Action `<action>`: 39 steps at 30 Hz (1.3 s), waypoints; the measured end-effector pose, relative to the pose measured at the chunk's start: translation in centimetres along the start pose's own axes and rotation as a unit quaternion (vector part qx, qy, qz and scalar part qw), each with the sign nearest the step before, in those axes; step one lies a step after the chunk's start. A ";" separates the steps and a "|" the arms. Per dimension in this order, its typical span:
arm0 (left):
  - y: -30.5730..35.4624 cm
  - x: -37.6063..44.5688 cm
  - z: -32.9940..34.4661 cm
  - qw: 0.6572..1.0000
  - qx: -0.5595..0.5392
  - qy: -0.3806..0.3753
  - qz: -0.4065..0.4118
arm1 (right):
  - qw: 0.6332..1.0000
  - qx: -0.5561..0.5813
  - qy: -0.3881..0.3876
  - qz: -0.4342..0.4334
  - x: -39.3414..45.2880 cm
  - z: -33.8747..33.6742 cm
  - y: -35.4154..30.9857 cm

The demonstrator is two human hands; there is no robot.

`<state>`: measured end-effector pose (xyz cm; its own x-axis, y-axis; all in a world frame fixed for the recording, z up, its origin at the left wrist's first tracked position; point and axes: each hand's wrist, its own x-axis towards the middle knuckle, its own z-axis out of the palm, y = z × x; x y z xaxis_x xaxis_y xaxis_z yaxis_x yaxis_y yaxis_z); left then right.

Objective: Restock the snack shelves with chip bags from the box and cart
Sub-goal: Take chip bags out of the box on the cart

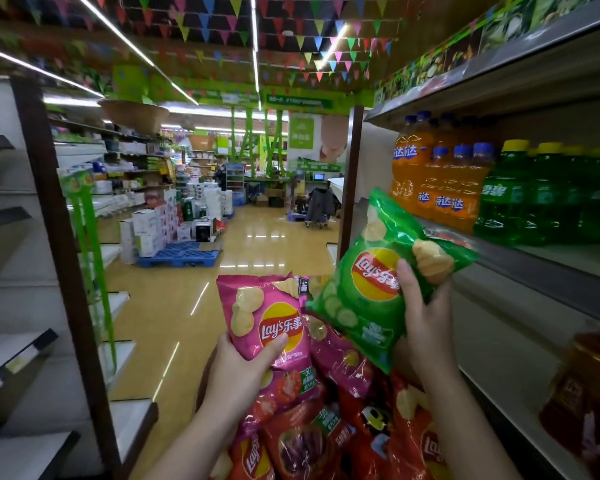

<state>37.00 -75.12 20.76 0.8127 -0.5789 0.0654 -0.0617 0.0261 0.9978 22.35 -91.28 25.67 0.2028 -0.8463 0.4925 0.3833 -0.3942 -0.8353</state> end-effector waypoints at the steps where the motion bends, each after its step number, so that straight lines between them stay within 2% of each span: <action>1: 0.3 -0.2 -0.2 1.000 -0.016 0.000 -0.007 | 0.998 0.038 -0.025 0.045 0.0 0.3 0.0; 4: 1.2 -0.4 -0.7 0.997 -0.071 0.008 -0.007 | 0.965 0.064 -0.136 0.217 -0.2 1.7 0.3; 8: 2.7 -1.5 -2.3 0.994 -0.097 0.026 0.034 | 0.919 0.006 -0.248 0.305 -2.0 3.0 0.9; 12: 4.4 -3.1 -5.7 0.988 -0.143 0.048 0.031 | 0.922 0.030 -0.262 0.283 -2.6 3.3 -1.7; 14: 5.5 -4.4 -7.7 0.989 -0.137 0.044 0.033 | 0.930 0.014 -0.256 0.262 -2.9 3.7 -3.0; 16: 6.6 -6.5 -10.8 0.991 -0.118 0.053 0.041 | 0.927 -0.005 -0.282 0.247 -4.2 5.5 -4.6; 21: 8.2 -13.0 -18.8 0.992 -0.045 0.108 0.049 | 0.888 0.014 -0.379 0.261 -9.5 12.0 -8.8; 25: 8.3 -19.6 -25.3 0.984 -0.033 0.171 0.037 | 0.860 0.044 -0.445 0.244 -16.1 18.3 -12.0; 29: 7.9 -27.6 -32.1 0.960 -0.019 0.274 0.047 | 0.823 0.067 -0.524 0.209 -25.9 23.7 -14.5; 32: 7.6 -34.0 -37.0 0.938 -0.003 0.344 0.044 | 0.777 0.085 -0.595 0.187 -33.7 26.8 -17.0; 37: 7.0 -44.4 -43.3 0.909 0.011 0.416 0.015 | 0.690 0.137 -0.683 0.196 -43.9 29.0 -22.0; 39: 7.0 -48.5 -45.2 0.897 0.017 0.441 0.011 | 0.673 0.138 -0.702 0.187 -47.4 29.8 -23.7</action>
<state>23.37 -10.01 25.26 0.9525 0.2921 0.0861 -0.0886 -0.0047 0.9961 30.48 -31.20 29.42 0.9090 0.3812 0.1685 0.1830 -0.0018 -0.9831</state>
